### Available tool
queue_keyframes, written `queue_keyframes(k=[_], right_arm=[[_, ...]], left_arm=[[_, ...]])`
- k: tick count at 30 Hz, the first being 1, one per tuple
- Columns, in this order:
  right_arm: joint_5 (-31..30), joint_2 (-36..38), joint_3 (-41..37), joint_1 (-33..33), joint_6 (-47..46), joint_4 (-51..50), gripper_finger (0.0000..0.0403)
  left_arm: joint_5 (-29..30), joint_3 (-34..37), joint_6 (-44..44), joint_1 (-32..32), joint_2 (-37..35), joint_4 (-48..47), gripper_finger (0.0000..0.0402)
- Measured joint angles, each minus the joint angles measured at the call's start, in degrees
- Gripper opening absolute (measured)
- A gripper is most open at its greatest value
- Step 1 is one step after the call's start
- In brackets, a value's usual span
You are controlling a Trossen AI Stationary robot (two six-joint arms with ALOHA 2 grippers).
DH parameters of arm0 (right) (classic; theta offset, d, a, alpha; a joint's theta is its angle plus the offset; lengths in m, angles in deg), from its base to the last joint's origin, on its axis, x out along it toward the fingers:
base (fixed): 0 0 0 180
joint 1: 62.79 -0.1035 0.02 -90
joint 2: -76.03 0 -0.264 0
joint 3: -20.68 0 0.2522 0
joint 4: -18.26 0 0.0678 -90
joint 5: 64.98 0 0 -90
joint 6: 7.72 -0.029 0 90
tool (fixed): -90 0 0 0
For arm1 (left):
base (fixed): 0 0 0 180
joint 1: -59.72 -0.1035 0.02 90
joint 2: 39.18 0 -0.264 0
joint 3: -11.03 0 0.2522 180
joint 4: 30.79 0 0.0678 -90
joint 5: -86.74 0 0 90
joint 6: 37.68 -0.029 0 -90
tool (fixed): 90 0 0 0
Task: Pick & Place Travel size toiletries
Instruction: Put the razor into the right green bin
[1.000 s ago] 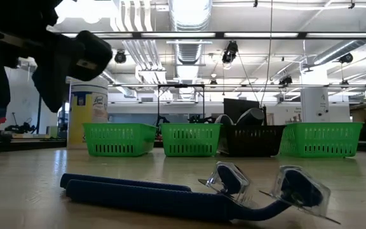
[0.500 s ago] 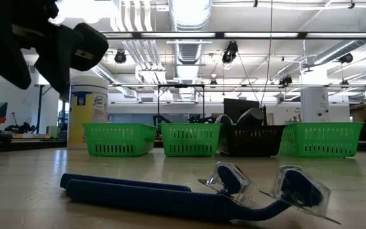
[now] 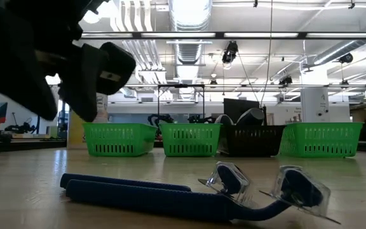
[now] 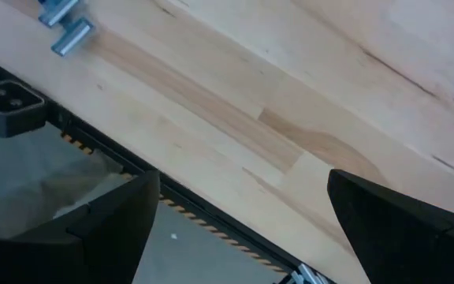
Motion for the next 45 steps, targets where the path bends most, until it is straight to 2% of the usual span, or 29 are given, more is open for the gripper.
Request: queue_keyframes(k=[6, 18, 23, 33, 39, 45], right_arm=[[-0.1, 0.0, 0.0, 1.5, 1.6, 0.0, 0.0363], [-0.1, 0.0, -0.1, 1.8, 2.5, -0.2, 0.0363], [-0.3, 0.0, -0.3, 1.8, 2.5, -0.4, 0.0363], [-0.6, 0.0, -0.8, 1.8, 2.5, -0.4, 0.0363], [-4.6, 0.0, -0.8, 1.8, 1.8, 0.0, 0.0363], [-8.2, 0.0, -0.4, 2.0, 2.3, 1.4, 0.0363]], left_arm=[[-3.4, -2.6, -3.3, 0.1, 5.4, 0.4, 0.0136], [-3.8, -6.8, -3.9, -0.1, 12.2, 0.6, 0.0133], [-3.9, -7.0, -3.5, -0.1, 12.7, 0.4, 0.0117], [-3.2, -7.0, -4.2, -0.1, 12.8, 0.3, 0.0036], [-1.4, -6.9, -3.6, -0.8, 12.8, 0.6, 0.0040], [0.2, -7.5, 2.2, -4.9, 11.3, 0.4, 0.0034]])
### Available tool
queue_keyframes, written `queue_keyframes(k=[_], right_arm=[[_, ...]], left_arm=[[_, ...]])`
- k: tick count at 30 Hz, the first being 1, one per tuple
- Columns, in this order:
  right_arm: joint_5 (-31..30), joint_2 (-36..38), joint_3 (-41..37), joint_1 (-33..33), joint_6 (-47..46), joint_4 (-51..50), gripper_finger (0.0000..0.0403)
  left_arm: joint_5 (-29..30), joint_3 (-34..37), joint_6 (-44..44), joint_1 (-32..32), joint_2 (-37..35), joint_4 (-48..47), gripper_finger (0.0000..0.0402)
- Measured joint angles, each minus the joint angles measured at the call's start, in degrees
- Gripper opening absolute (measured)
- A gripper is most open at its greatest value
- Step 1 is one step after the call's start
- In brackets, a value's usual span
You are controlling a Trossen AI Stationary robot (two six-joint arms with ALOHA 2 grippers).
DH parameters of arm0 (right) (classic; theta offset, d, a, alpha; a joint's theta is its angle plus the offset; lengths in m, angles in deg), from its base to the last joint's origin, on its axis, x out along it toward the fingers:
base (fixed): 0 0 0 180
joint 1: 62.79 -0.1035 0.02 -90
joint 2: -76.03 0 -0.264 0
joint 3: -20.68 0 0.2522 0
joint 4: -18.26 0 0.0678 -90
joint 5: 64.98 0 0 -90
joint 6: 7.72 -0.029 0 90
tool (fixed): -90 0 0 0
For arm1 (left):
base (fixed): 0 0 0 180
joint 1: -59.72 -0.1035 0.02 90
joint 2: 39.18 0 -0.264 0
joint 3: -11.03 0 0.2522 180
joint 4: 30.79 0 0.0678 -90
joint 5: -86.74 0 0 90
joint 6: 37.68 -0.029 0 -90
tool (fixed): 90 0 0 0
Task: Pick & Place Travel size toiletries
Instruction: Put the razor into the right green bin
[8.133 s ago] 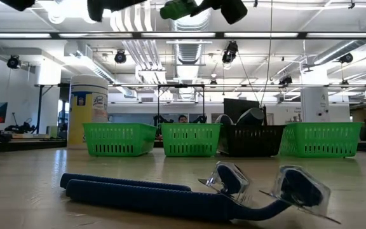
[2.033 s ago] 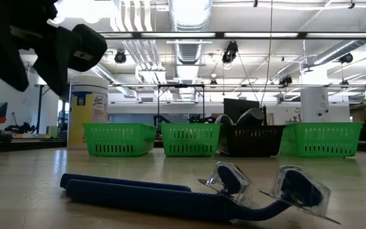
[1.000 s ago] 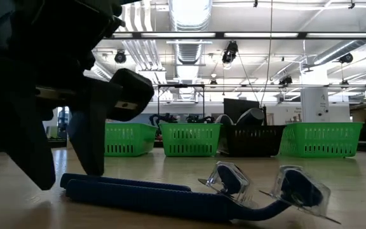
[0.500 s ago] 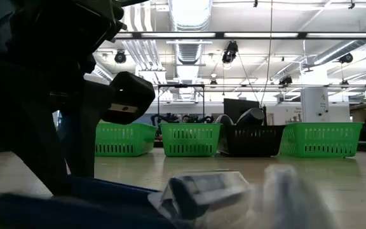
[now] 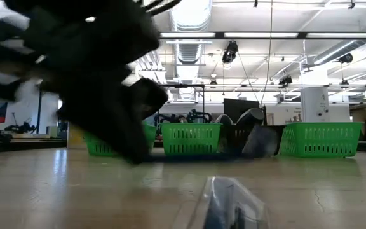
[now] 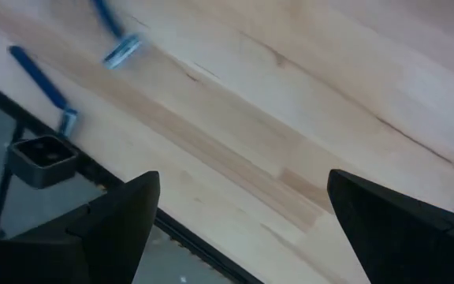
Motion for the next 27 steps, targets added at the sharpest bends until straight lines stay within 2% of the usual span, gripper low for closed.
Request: queue_keyframes(k=[2, 5, 8, 12, 15, 19, 20, 22, 27], right_arm=[[-1.9, 0.0, 0.7, 0.0, 0.4, 0.3, 0.0363], [-5.7, 0.4, 2.4, 0.0, 0.7, 0.1, 0.0363], [-13.4, 1.5, 4.7, -0.1, 0.9, -0.5, 0.0363], [-27.5, 3.2, 8.0, -0.1, 1.9, -3.1, 0.0363], [-39.1, 3.7, 10.9, -0.4, 2.4, -7.1, 0.0363], [-59.8, 3.7, 14.1, 0.0, 3.1, -11.6, 0.0363], [-63.1, 3.8, 14.7, 0.7, 4.8, -11.6, 0.0363], [-65.6, 3.8, 16.0, 2.6, 9.4, -9.4, 0.0363], [-61.9, 3.8, 18.8, 7.8, 21.1, -4.6, 0.0363]], left_arm=[[-1.3, -0.3, 3.4, -2.0, -1.8, 0.7, 0.0032], [-8.0, -0.2, 9.3, -5.5, -5.2, 3.6, 0.0032], [-13.5, 0.6, 15.3, -8.7, -10.6, 10.5, 0.0032], [-13.4, 0.9, 20.8, -13.4, -19.4, 19.0, 0.0032], [-9.9, 1.4, 22.9, -17.0, -25.3, 19.0, 0.0032], [-8.1, 1.6, 28.0, -21.3, -30.3, 21.7, 0.0032], [-8.0, 1.5, 29.7, -22.1, -30.6, 24.0, 0.0032], [-8.0, 1.5, 34.2, -23.4, -31.0, 27.7, 0.0032], [-8.6, 1.5, 40.7, -23.5, -29.7, 33.2, 0.0032]])
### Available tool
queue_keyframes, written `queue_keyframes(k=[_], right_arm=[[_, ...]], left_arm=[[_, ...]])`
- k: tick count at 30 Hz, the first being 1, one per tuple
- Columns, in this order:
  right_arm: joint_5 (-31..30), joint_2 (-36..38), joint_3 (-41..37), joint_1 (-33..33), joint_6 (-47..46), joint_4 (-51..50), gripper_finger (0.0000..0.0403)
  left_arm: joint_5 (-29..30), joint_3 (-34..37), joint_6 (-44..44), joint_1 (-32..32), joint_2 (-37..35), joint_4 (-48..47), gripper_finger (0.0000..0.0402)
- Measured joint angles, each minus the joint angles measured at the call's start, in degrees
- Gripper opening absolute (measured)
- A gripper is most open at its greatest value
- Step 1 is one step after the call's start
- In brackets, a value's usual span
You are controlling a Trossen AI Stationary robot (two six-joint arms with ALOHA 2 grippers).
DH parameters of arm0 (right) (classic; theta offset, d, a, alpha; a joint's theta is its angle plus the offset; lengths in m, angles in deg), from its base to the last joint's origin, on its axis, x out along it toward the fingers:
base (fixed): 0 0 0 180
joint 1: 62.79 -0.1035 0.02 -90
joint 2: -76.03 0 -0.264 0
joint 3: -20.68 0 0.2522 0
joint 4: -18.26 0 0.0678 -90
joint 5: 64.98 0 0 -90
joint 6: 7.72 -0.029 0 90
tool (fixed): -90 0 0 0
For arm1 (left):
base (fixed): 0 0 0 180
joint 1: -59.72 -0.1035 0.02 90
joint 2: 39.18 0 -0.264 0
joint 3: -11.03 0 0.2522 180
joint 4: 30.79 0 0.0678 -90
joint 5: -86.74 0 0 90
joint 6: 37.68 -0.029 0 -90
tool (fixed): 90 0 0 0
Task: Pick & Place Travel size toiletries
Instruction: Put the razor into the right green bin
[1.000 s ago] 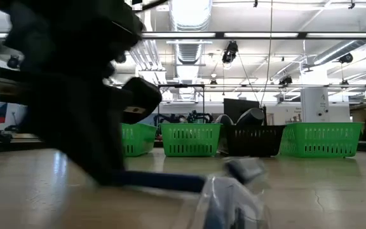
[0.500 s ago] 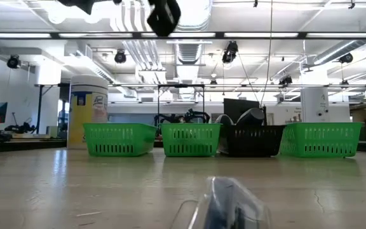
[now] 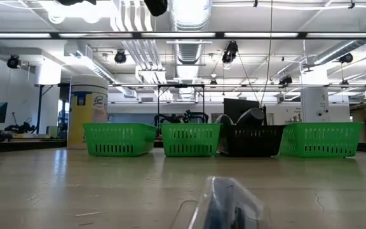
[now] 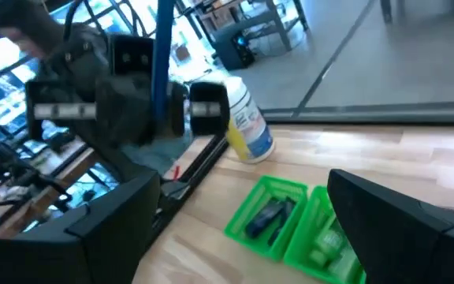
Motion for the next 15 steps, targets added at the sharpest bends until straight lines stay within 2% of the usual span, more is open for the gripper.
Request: queue_keyframes(k=[4, 10, 15], right_arm=[[2.2, 1.2, 3.0, 2.7, 2.3, 0.1, 0.0363], [7.8, 2.6, 6.5, 7.0, 0.1, 1.7, 0.0363], [13.9, 2.1, 6.8, 11.7, 9.2, 11.3, 0.0363]], left_arm=[[-1.5, 0.0, 1.4, 0.5, 1.0, 1.6, 0.0032], [-4.2, 0.0, 2.8, 0.3, 1.1, 3.4, 0.0032], [-5.5, 0.0, 3.3, 0.3, 1.2, 4.0, 0.0032]])
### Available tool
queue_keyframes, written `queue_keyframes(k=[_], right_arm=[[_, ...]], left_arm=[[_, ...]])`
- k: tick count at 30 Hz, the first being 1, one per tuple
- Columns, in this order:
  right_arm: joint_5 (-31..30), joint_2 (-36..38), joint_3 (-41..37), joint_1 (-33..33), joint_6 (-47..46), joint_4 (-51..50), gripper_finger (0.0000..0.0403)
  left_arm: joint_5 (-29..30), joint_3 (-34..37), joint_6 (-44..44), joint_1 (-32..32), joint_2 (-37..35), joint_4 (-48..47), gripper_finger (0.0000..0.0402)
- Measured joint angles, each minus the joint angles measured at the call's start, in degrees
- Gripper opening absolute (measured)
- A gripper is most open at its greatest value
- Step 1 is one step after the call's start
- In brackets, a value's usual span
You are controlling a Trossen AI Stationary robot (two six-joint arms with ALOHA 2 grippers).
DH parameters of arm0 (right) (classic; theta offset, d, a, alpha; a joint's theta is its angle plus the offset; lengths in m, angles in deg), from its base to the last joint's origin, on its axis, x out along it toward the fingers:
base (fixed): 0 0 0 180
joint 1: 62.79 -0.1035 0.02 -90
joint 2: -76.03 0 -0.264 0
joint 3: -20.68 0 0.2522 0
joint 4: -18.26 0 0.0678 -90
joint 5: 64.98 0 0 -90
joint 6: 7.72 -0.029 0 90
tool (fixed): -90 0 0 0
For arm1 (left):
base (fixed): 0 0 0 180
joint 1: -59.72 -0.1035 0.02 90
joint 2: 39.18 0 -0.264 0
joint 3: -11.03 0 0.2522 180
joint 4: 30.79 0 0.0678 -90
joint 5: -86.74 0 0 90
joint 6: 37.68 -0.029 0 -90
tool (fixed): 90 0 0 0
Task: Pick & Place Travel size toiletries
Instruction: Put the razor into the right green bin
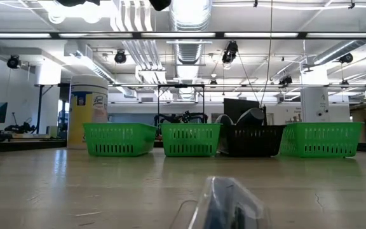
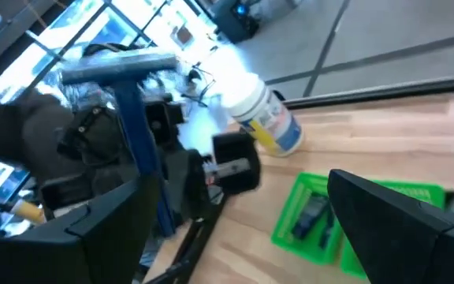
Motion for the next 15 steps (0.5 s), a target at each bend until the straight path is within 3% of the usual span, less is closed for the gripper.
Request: queue_keyframes(k=[6, 15], right_arm=[[3.6, 0.0, 0.0, 2.9, 6.1, 6.2, 0.0359], [5.6, -0.3, 0.0, 2.2, 6.5, 5.8, 0.0296]], left_arm=[[-0.1, 0.0, 0.7, 0.0, 0.0, 1.6, 0.0035], [0.3, 0.0, 0.8, -0.5, 0.0, 1.6, 0.0032]])
